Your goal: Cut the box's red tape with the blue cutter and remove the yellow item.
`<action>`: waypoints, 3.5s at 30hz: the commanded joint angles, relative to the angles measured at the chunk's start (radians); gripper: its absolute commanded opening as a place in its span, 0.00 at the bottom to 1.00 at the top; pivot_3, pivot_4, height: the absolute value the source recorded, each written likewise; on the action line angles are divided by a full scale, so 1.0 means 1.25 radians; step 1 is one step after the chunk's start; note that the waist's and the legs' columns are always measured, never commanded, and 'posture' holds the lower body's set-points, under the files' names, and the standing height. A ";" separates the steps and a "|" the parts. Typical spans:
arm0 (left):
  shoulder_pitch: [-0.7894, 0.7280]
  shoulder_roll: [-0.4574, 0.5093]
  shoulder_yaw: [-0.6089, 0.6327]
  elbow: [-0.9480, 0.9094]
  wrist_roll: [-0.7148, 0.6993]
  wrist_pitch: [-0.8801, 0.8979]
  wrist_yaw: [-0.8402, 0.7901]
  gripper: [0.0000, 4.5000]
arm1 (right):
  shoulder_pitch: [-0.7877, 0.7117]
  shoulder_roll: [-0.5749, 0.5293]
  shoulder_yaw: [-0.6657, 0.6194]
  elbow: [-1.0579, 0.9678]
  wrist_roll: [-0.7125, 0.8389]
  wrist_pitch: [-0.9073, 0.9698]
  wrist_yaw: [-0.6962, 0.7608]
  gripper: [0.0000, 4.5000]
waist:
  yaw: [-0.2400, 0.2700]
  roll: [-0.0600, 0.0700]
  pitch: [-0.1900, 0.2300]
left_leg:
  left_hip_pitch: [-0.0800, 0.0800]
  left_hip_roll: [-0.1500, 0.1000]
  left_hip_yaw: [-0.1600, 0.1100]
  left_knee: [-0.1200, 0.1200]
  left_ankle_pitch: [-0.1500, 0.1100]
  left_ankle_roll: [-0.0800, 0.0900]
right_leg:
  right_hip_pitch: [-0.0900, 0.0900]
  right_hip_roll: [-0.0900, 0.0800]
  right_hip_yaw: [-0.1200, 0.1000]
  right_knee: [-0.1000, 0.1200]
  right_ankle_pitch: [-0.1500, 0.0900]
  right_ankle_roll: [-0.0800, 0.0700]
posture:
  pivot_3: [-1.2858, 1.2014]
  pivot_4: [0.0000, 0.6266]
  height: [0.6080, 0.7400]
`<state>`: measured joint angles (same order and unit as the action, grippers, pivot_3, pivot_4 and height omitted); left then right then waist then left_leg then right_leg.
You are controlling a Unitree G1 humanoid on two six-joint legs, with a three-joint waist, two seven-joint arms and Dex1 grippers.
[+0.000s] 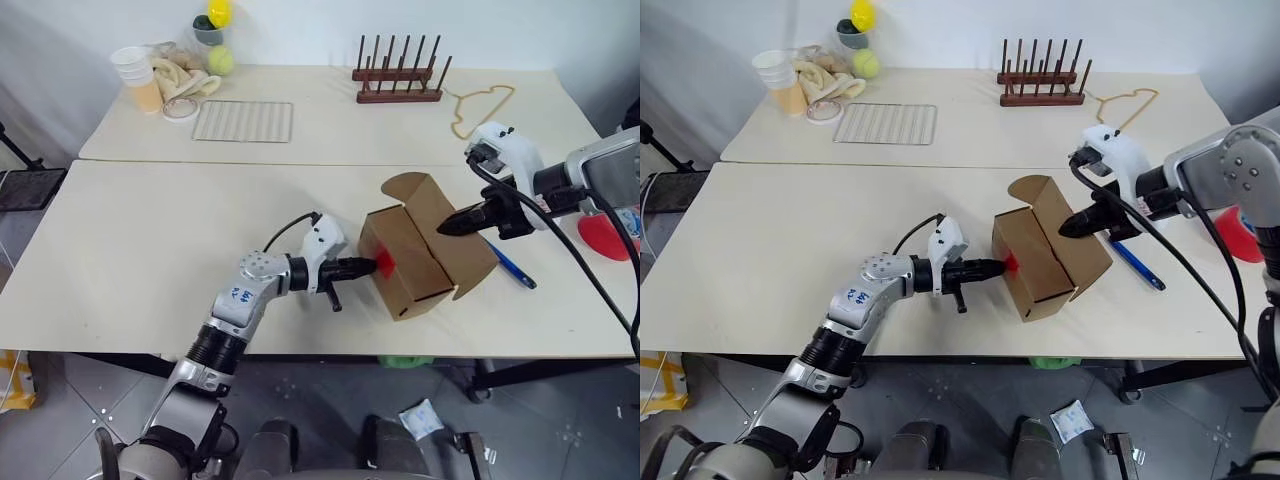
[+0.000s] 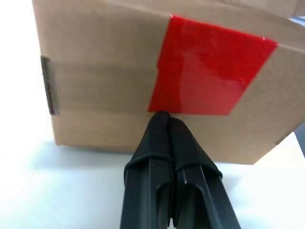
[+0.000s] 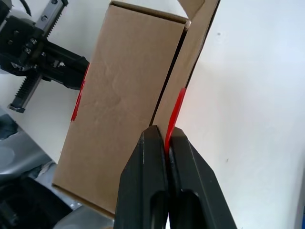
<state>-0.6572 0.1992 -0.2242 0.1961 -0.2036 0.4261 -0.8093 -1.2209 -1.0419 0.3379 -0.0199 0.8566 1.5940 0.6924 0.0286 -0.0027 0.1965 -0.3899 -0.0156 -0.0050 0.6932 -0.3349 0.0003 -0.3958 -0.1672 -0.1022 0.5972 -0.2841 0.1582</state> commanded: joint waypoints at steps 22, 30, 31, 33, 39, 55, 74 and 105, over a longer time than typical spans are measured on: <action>-0.048 0.112 0.080 -0.187 -0.208 0.013 -0.221 0.00 | -0.005 0.025 0.023 -0.069 -0.155 0.001 -0.004 0.00 | -0.004 0.000 0.000 | -0.001 0.000 0.000 0.000 0.000 0.000 | -0.001 0.000 0.000 0.000 0.000 0.000 | 0.52 0.24 1.00; -0.113 0.033 0.072 -0.129 -0.183 -0.032 -0.167 0.00 | -0.038 0.023 0.025 -0.107 -0.138 0.016 0.011 0.00 | -0.002 0.000 0.000 | -0.001 0.000 0.000 0.000 0.000 0.000 | -0.001 0.000 0.000 0.000 0.000 0.000 | 0.52 0.24 1.00; -0.119 0.028 0.072 -0.121 -0.180 -0.039 -0.165 0.00 | -0.041 0.021 0.026 -0.112 -0.133 0.016 0.012 0.00 | -0.003 0.000 0.000 | -0.001 0.000 0.000 0.000 0.000 0.000 | -0.001 0.000 0.000 0.000 0.000 0.000 | 0.52 0.24 1.00; -0.130 0.019 0.060 -0.095 -0.162 -0.049 -0.158 0.00 | -0.042 0.016 0.023 -0.128 -0.117 0.016 0.012 0.00 | -0.004 0.000 0.000 | -0.001 0.000 0.000 0.000 0.000 0.000 | -0.001 0.000 0.000 0.000 0.000 0.000 | 0.52 0.24 1.00; -0.126 0.019 -0.002 -0.065 -0.106 -0.060 -0.165 0.00 | -0.018 0.014 0.010 -0.141 -0.101 0.016 -0.009 0.00 | -0.003 0.000 0.000 | -0.001 0.000 0.000 -0.001 0.000 0.000 | -0.001 0.000 0.000 0.000 0.000 0.000 | 0.52 0.24 1.00; -0.036 0.132 -0.051 -0.156 -0.088 0.005 -0.249 0.00 | 0.057 -0.033 -0.014 -0.090 -0.183 -0.034 -0.014 0.00 | -0.003 0.000 0.000 | -0.001 0.000 0.000 0.000 0.000 0.000 | -0.001 0.000 0.000 0.000 0.000 0.000 | 0.52 0.24 1.00; 0.046 0.170 0.008 -0.132 -0.070 0.043 -0.135 0.00 | 0.286 -0.041 -0.127 -0.100 -0.218 -0.078 0.003 0.00 | -0.004 0.000 0.000 | -0.001 0.000 0.000 0.000 0.000 0.000 | -0.001 0.000 0.000 0.000 0.000 0.000 | 0.52 0.24 1.00; -0.102 0.067 -0.170 -0.139 -0.019 0.051 -0.166 0.00 | 0.222 -0.004 -0.131 -0.124 -0.251 -0.046 -0.012 0.00 | -0.001 0.000 0.000 | -0.001 0.000 0.001 0.001 0.000 0.001 | -0.001 0.000 0.001 0.000 0.000 0.001 | 0.52 0.24 1.00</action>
<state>-0.8125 0.2789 -0.4107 0.0127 -0.2625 0.4804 -1.0275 -0.9266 -1.0427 0.2095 -0.1508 0.5497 1.5325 0.6824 0.0271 -0.0022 0.1967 -0.3911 -0.0159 -0.0042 0.6952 -0.3353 0.0011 -0.3964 -0.1672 -0.1012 0.5974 -0.2836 0.1592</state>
